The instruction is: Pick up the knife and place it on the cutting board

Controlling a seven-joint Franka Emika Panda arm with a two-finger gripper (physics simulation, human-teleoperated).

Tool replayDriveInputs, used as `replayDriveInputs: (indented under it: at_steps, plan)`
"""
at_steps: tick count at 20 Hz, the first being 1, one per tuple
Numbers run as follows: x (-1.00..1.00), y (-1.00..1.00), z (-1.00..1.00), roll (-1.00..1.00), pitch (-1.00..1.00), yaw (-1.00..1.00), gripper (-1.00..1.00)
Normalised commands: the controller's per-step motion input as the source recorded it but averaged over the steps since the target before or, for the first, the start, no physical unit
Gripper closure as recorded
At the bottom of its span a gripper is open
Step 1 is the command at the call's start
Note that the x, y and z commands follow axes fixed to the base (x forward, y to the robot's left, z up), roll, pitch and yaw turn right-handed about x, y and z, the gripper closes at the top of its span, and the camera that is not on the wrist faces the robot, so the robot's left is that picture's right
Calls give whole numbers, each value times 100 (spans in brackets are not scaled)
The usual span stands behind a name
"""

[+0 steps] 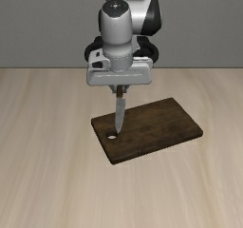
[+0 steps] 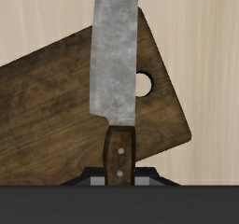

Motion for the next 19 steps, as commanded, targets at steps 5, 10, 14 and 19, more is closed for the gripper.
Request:
replayDriveInputs:
  at_steps: [5,10,14,19]
  plan:
    - [0,100,0,0,0,0,100]
    - [-20,0,0,0,0,0,-100]
    - [0,0,0,0,0,0,-100]
    - [0,0,0,0,0,0,-100]
